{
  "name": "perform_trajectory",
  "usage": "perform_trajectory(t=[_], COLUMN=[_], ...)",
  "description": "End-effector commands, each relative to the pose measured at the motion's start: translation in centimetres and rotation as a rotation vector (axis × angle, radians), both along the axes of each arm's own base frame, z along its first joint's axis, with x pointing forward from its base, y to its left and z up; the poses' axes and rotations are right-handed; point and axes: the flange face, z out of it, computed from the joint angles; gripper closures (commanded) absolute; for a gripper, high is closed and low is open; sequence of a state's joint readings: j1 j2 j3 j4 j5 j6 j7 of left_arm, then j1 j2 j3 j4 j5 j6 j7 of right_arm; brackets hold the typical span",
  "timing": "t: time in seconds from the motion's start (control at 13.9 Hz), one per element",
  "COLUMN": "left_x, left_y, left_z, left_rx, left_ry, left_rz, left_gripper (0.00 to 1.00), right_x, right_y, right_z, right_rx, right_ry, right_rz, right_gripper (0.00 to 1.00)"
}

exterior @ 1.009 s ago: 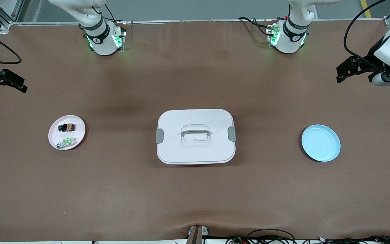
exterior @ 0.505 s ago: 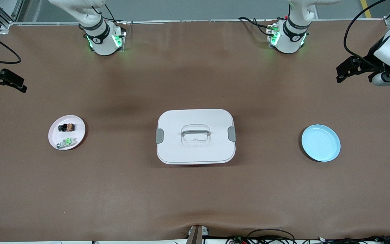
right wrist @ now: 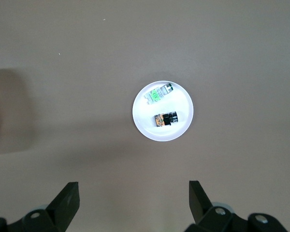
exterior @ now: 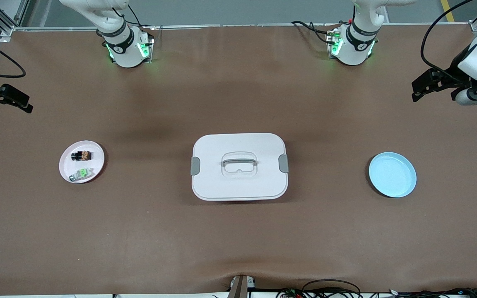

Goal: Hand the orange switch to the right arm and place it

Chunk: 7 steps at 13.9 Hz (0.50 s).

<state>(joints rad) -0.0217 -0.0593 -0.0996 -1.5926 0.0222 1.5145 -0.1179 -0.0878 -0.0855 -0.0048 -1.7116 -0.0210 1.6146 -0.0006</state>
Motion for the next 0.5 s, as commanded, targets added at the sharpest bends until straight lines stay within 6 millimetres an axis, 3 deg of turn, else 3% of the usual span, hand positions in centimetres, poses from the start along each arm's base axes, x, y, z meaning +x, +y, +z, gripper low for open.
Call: perform_trajectory(t=[0.0,0.43], left_x=[-0.29,-0.11], left_y=[0.59,0.42], left_z=[1.33,1.87], left_rx=[-0.002,-0.004], left_ry=[-0.012,-0.024], left_rz=[-0.004,-0.003], left_gripper=[0.00,0.00], right_x=[-0.17,-0.12], right_y=[-0.05,0.12], right_z=[0.67,0.52], right_rx=[0.005,0.007], right_ry=[-0.001,0.002], right_rz=[0.002,0.004], right_gripper=[0.00,0.00])
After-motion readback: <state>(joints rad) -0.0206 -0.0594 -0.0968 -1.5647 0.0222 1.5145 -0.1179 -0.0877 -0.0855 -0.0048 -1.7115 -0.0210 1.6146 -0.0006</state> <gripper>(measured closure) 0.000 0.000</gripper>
